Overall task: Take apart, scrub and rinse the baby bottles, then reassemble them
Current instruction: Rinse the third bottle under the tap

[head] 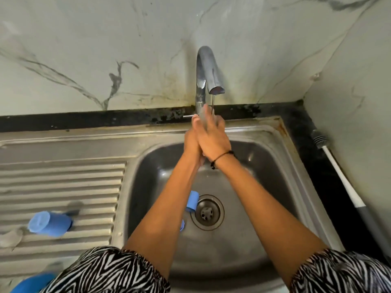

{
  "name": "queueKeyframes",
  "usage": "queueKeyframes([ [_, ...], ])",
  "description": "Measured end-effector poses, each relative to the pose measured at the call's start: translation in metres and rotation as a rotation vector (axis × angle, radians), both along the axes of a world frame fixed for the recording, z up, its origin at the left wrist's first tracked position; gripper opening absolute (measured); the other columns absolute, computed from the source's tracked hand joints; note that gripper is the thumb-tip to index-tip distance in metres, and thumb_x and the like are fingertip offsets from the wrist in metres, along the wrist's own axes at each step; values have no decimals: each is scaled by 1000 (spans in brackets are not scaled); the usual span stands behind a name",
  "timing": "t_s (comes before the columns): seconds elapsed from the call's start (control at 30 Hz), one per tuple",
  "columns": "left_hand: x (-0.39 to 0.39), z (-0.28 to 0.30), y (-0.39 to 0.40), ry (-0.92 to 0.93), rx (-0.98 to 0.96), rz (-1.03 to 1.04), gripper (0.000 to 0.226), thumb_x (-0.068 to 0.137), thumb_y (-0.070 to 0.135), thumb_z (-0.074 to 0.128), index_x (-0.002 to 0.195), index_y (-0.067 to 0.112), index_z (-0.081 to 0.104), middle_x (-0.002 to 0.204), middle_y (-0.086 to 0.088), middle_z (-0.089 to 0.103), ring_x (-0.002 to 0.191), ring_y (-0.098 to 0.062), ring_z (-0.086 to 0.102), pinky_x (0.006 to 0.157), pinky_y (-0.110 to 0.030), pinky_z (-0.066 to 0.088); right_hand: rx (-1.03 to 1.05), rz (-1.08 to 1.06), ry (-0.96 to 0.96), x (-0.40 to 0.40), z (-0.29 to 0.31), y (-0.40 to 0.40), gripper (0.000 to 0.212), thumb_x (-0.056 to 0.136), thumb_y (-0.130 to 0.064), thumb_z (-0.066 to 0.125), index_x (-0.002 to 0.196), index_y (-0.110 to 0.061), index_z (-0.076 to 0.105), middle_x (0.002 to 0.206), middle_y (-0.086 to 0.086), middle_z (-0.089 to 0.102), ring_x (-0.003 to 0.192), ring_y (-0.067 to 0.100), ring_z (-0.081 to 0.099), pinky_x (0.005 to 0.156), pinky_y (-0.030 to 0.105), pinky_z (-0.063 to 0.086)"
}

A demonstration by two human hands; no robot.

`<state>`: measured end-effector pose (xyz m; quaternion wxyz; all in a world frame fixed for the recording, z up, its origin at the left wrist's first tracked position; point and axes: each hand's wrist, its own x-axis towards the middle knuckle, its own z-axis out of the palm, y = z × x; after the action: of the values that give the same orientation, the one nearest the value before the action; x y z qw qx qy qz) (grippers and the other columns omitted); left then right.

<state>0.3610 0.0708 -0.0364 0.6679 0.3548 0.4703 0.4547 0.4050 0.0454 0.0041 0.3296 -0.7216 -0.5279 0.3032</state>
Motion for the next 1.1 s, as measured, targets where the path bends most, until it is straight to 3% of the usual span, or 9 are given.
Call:
queueKeyframes([
  [0.07,-4,15,-6,58,-108,-35,55,100,51,25,87,12,62,62,-4,63,41,-11,55,38,-18,40,-25,-74,142,11,10,24,38,98,-39,37,126,-16,50,109,13,54,99,27,54,80,34,40],
  [0.2,-10,23,-32,-20,-198,-85,67,99,57,19,87,7,62,64,-10,63,44,-20,56,40,-23,44,-159,-61,378,19,16,37,40,94,-43,46,95,-7,63,96,11,62,88,23,56,77,33,42],
  [0.33,-8,24,-22,-266,-246,34,53,101,46,22,121,10,56,95,-8,64,91,-23,62,75,-32,48,-21,-35,-102,-8,8,11,48,99,-32,38,141,-10,33,136,19,43,119,32,46,92,34,37],
  [0.5,-4,47,-61,-858,-448,368,75,80,13,52,146,-1,22,153,-23,20,144,-30,11,112,-26,21,7,178,-284,-24,-5,-47,58,102,-34,23,151,-14,-1,157,10,-13,145,23,-13,116,33,-5],
  [0.6,3,42,-47,-501,-227,280,41,101,30,31,129,5,47,121,-18,60,124,-24,46,96,-22,38,28,71,-215,-12,0,-41,61,101,-41,25,151,-17,0,158,10,-3,146,24,2,117,34,5],
  [0.7,3,44,-29,-315,-170,-11,50,103,40,24,124,6,54,89,-7,65,82,-15,60,72,-26,48,-1,-36,-60,7,20,-8,56,96,-41,42,144,-17,26,131,16,46,115,32,51,92,35,40],
  [0.8,-4,47,-27,35,-220,-140,61,100,54,18,109,8,57,85,-12,64,67,-23,60,55,-28,48,-94,7,194,27,35,18,27,89,-41,58,90,-15,51,82,0,54,74,16,53,63,28,40],
  [0.97,-10,57,-11,192,-123,-75,36,102,39,32,100,15,59,101,-12,66,89,-22,65,79,-37,56,-157,43,2,22,19,30,39,98,-41,40,110,-8,55,111,12,60,100,28,57,76,31,41],
  [1.1,3,53,-2,150,-78,-34,58,95,54,41,123,6,54,114,-15,65,103,-25,63,86,-38,53,-118,58,12,15,18,25,38,101,-36,30,112,-8,54,110,13,62,88,24,58,67,31,43],
])
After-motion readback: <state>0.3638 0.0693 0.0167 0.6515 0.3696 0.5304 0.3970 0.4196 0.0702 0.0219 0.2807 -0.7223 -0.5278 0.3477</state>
